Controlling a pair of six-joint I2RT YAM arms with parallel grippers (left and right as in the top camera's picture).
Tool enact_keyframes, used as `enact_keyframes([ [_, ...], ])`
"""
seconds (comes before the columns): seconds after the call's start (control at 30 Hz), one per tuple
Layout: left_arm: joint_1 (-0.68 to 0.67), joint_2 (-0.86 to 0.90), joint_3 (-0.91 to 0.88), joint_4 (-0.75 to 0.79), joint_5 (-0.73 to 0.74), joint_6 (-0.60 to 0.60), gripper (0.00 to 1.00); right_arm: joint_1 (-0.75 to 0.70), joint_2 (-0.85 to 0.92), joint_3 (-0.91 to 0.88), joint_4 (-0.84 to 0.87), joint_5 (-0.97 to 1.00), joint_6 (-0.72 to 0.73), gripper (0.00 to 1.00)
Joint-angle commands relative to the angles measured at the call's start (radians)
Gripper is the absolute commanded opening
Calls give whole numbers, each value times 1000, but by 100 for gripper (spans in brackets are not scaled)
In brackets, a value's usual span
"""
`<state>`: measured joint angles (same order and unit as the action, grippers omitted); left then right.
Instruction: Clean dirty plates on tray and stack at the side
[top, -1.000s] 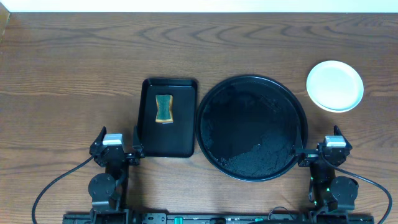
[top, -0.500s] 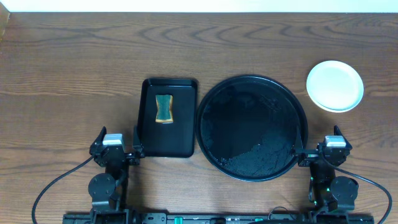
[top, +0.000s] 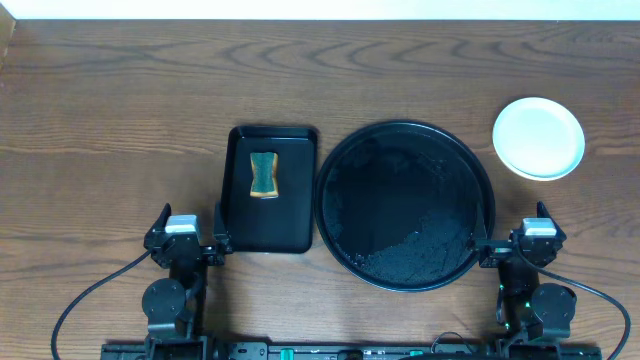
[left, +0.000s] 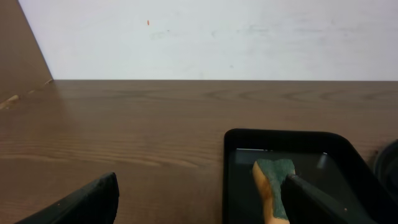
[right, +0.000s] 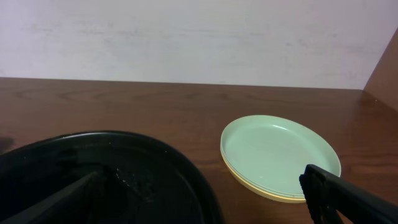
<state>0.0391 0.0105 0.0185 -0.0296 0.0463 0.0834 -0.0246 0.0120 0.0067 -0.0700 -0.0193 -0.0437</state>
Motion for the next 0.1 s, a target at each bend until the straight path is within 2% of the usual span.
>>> enact_keyframes([
  [0.0, 5, -6, -14, -40, -5, 14, 84, 11, -7, -2, -5, -7, 13, 99],
  [0.07, 5, -6, -14, -40, -5, 14, 84, 11, -7, -2, -5, -7, 13, 99],
])
